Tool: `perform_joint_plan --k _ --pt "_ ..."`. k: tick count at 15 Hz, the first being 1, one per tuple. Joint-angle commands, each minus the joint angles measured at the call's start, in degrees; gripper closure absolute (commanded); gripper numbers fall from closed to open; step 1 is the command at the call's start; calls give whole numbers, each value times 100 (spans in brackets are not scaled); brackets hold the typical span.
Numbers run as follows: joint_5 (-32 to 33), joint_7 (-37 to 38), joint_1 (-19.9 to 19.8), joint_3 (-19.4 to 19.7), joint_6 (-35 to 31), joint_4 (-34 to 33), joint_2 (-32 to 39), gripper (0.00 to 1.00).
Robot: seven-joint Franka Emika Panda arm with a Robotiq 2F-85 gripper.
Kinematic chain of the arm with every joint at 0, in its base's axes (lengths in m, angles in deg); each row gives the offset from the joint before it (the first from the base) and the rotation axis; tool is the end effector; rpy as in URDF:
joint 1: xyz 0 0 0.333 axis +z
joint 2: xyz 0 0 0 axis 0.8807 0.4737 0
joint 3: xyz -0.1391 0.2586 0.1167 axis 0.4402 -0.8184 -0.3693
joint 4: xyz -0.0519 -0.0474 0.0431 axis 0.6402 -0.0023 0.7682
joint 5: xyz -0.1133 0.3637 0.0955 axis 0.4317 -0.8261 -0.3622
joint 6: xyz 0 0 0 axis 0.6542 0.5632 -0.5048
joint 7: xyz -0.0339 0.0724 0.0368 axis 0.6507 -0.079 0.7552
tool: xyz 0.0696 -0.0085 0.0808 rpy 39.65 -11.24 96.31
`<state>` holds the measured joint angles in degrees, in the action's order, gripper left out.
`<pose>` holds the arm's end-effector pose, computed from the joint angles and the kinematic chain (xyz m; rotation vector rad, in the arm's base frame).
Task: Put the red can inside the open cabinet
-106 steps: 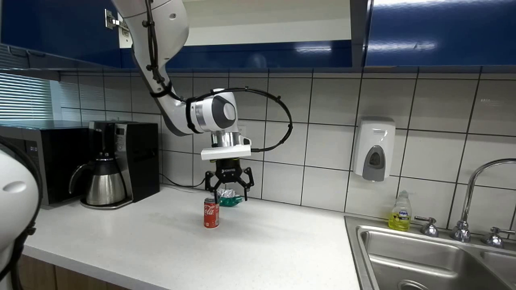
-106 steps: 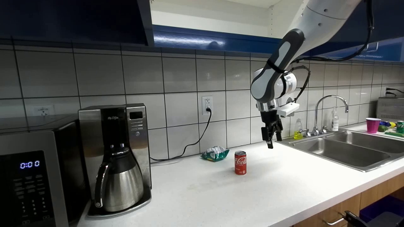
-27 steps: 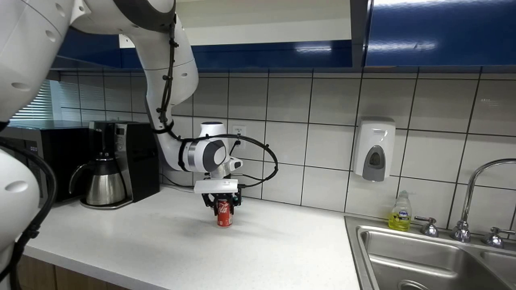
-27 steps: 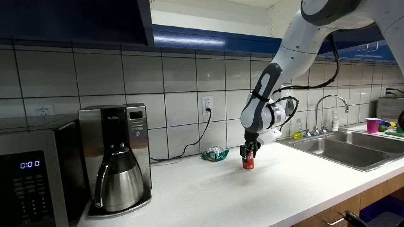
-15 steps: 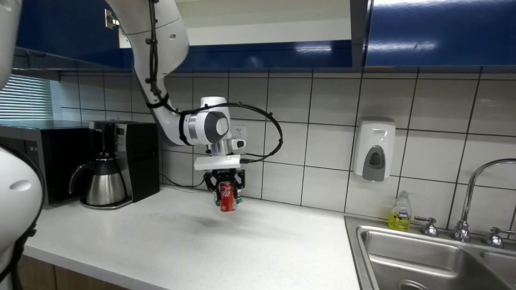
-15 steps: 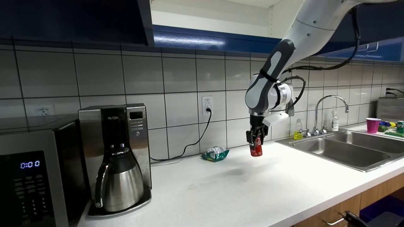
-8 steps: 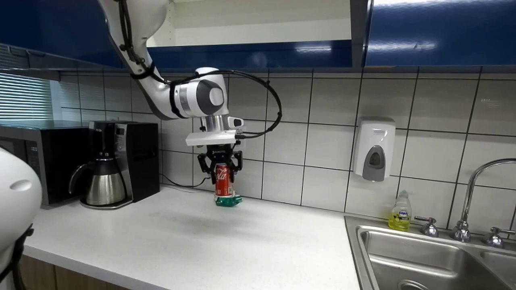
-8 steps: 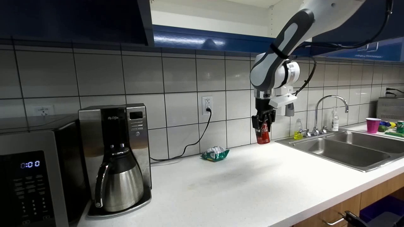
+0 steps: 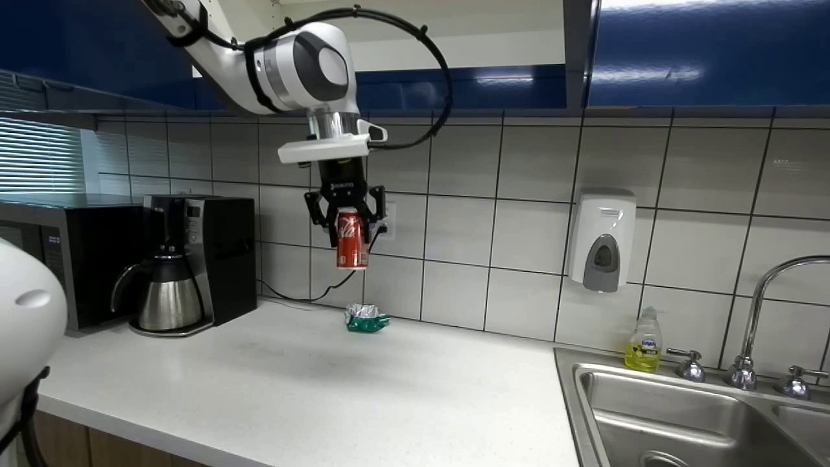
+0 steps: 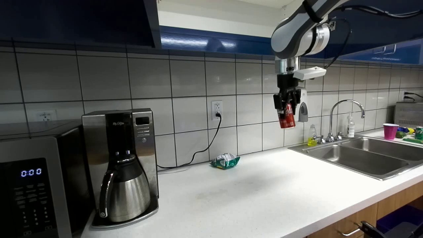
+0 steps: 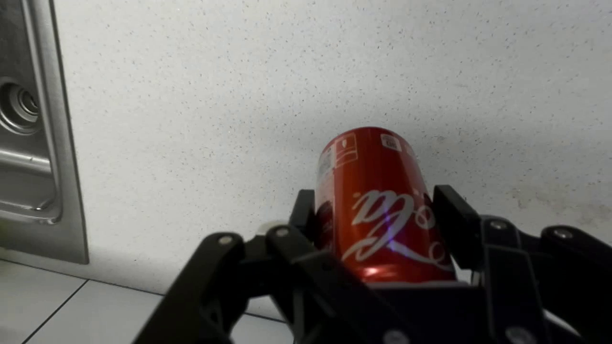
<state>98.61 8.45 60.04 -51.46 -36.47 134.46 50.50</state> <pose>0.4597 -0.0575 0.4694 2.9677 0.3400 0.1312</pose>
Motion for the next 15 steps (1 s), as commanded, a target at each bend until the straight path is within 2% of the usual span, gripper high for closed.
perform_joint_plan --k 1,7,15 --pt "109 155 -46 -112 850 -375 -555 61" --pt "145 280 -31 -193 1682 -1394 -891 61" --pt "90 501 -34 -226 2457 -2830 -701 61"
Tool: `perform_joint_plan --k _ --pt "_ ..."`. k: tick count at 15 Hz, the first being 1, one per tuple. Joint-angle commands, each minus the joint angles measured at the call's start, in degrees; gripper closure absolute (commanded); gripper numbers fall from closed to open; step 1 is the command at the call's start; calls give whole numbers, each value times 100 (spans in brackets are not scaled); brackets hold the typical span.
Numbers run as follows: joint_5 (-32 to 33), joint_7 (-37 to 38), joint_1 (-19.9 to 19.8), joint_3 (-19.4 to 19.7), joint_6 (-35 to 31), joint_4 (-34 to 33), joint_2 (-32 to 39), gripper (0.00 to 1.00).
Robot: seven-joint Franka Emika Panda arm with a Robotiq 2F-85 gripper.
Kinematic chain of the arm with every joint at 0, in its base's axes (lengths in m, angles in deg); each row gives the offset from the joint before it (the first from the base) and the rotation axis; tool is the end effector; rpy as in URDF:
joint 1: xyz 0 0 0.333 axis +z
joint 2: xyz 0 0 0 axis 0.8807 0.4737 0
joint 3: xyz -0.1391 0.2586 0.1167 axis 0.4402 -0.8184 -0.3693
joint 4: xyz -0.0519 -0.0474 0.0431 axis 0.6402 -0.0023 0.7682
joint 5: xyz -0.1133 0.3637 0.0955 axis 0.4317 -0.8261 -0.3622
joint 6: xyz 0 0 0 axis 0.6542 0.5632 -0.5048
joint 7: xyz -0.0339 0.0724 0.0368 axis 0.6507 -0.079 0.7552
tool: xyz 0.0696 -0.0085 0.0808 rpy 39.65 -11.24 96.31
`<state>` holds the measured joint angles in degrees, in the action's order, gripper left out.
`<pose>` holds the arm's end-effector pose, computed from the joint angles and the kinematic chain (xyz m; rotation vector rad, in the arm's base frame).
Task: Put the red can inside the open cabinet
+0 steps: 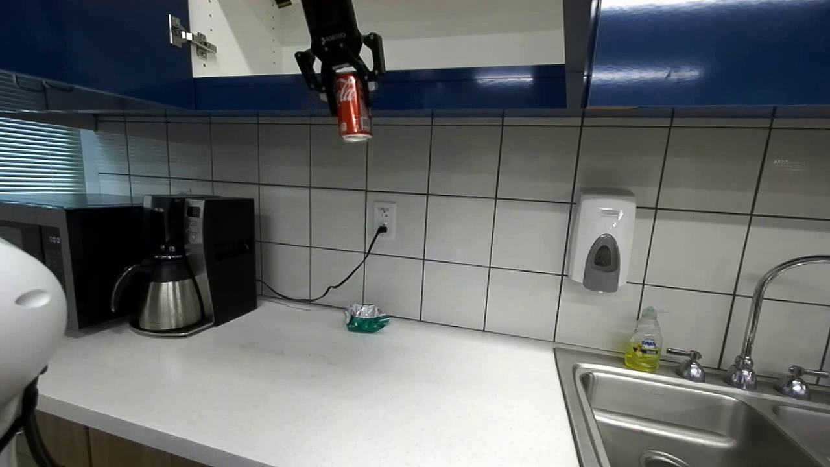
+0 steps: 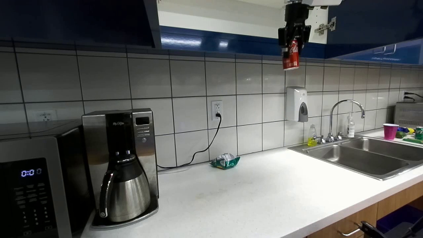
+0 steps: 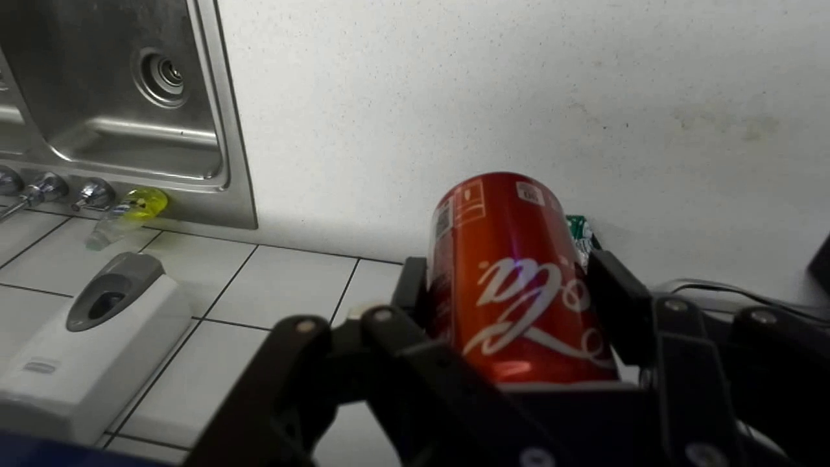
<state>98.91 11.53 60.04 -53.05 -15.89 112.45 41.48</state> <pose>0.4184 -0.0538 0.6930 2.9085 0.1816 0.3967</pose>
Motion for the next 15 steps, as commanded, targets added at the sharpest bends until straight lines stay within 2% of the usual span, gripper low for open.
perform_joint_plan --k 1,7,15 --pt "59 235 -40 -67 481 -801 240 61" --pt "39 360 -18 -90 809 -1846 599 61" --pt "69 592 -14 -205 1193 -3451 1470 61"
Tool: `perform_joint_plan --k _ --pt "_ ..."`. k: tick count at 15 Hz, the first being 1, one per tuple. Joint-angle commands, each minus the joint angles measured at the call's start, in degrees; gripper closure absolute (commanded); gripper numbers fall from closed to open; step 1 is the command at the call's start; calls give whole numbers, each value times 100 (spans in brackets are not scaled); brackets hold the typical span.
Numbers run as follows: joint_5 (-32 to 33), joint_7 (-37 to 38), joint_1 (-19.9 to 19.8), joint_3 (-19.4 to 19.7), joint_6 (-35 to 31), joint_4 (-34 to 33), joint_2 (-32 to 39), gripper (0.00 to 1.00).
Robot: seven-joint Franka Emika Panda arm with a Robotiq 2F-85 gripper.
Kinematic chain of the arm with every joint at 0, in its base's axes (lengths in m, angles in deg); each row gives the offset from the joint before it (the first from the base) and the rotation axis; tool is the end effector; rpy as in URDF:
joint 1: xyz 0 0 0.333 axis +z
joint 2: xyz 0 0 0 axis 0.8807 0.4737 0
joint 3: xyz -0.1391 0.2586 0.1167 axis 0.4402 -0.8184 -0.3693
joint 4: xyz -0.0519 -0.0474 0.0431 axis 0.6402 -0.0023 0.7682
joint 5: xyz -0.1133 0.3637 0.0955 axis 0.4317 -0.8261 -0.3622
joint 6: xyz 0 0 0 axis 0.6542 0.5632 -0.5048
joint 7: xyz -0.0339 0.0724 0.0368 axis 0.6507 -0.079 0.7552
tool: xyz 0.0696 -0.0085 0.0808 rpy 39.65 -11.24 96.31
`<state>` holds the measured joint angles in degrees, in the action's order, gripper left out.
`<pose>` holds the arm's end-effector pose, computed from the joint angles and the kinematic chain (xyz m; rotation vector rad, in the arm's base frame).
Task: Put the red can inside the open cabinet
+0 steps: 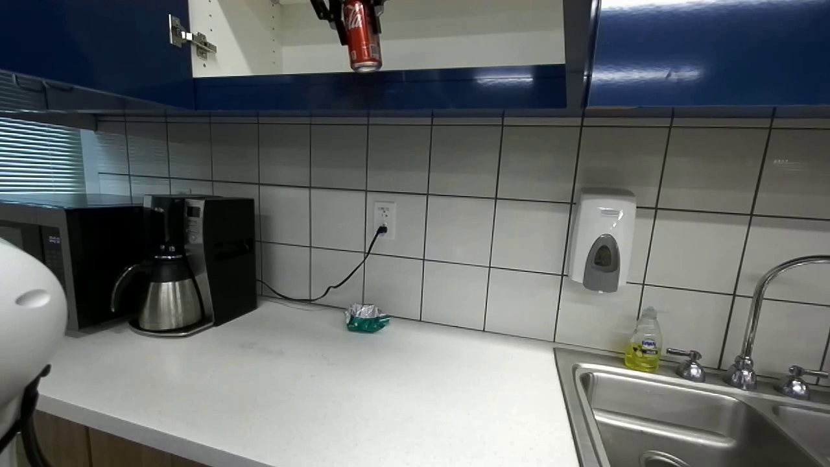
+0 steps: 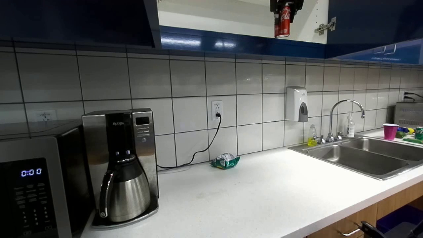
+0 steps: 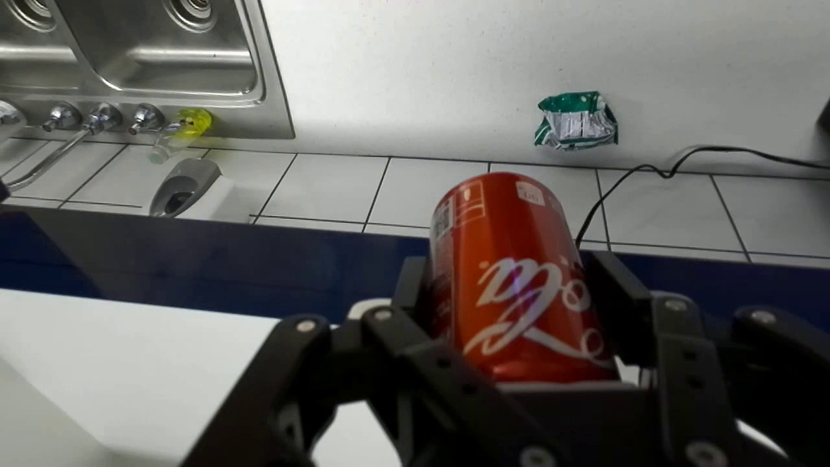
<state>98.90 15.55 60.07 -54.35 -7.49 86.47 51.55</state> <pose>0.4383 -0.0452 0.8148 2.8686 0.0506 0.5954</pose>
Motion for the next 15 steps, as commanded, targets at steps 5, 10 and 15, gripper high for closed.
perform_joint_plan --k 5,10,15 --pt "29 251 -38 -6 590 -1711 979 61" --pt "-59 284 -71 118 698 -2594 1585 61" --pt "-191 271 -81 317 714 -3241 2152 61"
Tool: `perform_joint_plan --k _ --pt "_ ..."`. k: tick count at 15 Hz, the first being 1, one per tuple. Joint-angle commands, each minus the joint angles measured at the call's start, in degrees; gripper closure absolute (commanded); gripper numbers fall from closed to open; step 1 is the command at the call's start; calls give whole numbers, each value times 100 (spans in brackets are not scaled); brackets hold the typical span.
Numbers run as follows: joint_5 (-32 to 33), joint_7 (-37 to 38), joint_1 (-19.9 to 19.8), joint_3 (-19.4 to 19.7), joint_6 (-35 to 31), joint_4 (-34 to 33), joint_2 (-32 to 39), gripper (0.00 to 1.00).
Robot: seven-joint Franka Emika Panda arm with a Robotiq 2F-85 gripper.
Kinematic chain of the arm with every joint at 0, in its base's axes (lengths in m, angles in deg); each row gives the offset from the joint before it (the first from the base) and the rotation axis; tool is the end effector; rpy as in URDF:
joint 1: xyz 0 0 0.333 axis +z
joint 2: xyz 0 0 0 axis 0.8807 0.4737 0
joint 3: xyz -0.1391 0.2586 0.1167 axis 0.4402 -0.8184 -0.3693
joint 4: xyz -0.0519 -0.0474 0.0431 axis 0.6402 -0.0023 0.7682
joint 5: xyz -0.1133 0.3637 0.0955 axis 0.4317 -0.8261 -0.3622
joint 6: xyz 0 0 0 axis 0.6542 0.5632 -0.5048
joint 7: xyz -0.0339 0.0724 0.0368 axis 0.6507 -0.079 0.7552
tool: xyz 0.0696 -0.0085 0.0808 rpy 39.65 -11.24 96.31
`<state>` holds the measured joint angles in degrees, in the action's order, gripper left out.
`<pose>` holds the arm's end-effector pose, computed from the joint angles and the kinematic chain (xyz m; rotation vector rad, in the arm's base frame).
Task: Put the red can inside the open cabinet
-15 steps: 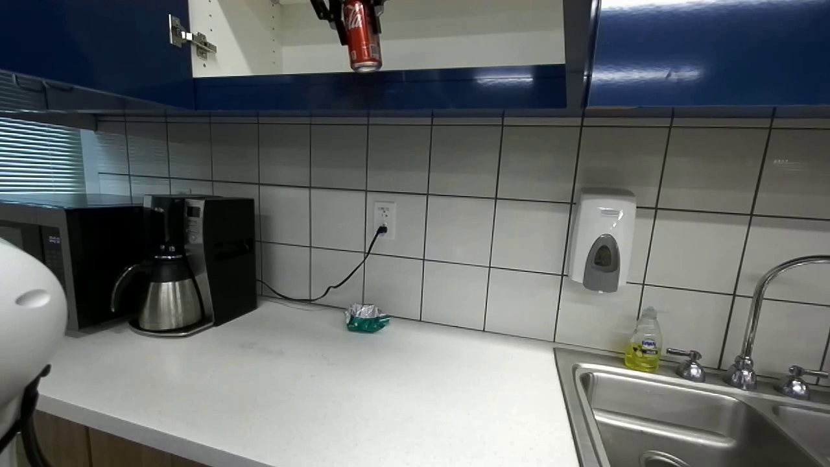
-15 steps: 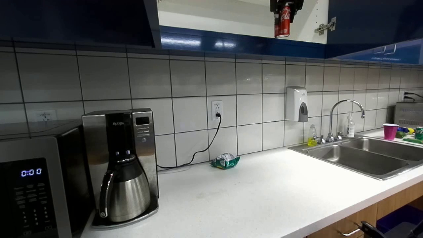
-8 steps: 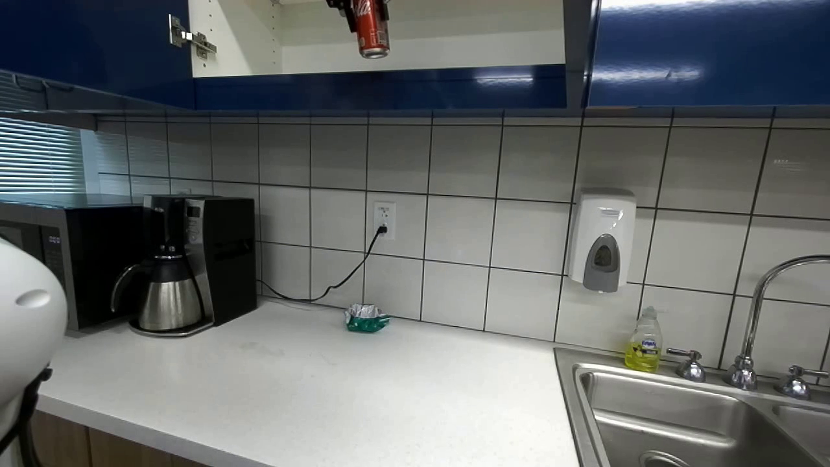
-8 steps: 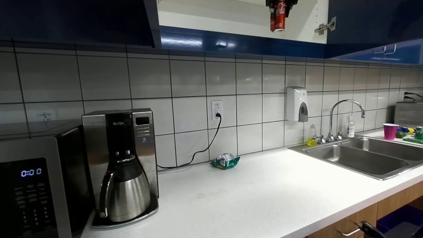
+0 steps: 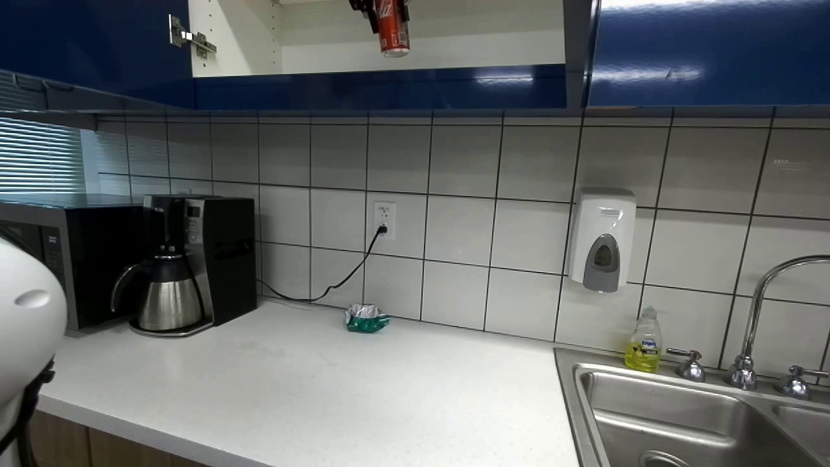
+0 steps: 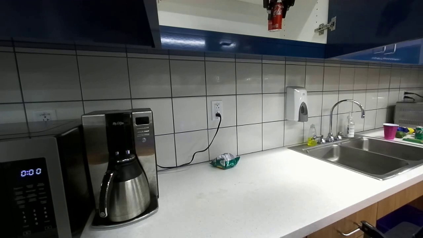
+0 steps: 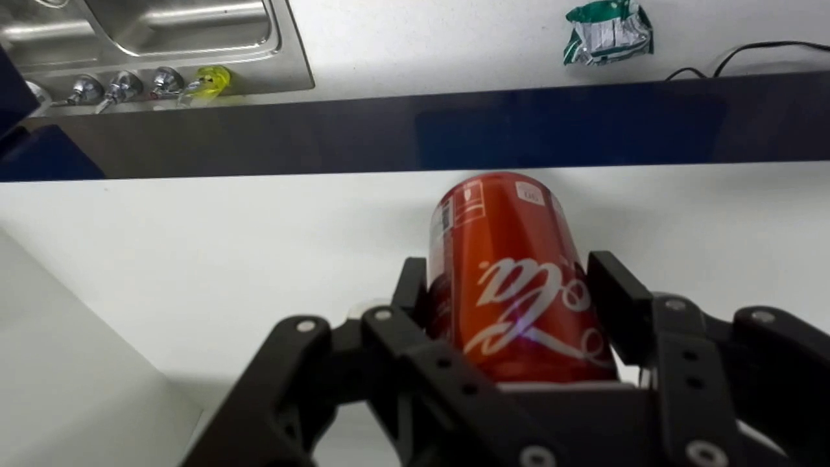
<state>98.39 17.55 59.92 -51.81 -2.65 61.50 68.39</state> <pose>0.5000 -0.0696 0.8559 2.8477 -0.0925 0.6761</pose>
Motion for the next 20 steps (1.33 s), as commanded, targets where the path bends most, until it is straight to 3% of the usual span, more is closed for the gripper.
perform_joint_plan --k 1,14,15,16,17,20 --pt "-157 79 -71 96 236 -857 576 61" --pt "-545 77 -162 404 535 -1884 1535 61" --pt "-554 91 -165 417 581 -1955 1582 29" --pt "-559 77 -166 429 605 -1990 1608 9" --pt "-563 77 -166 442 632 -2028 1636 2" --pt "-561 57 -170 454 661 -2067 1652 0"
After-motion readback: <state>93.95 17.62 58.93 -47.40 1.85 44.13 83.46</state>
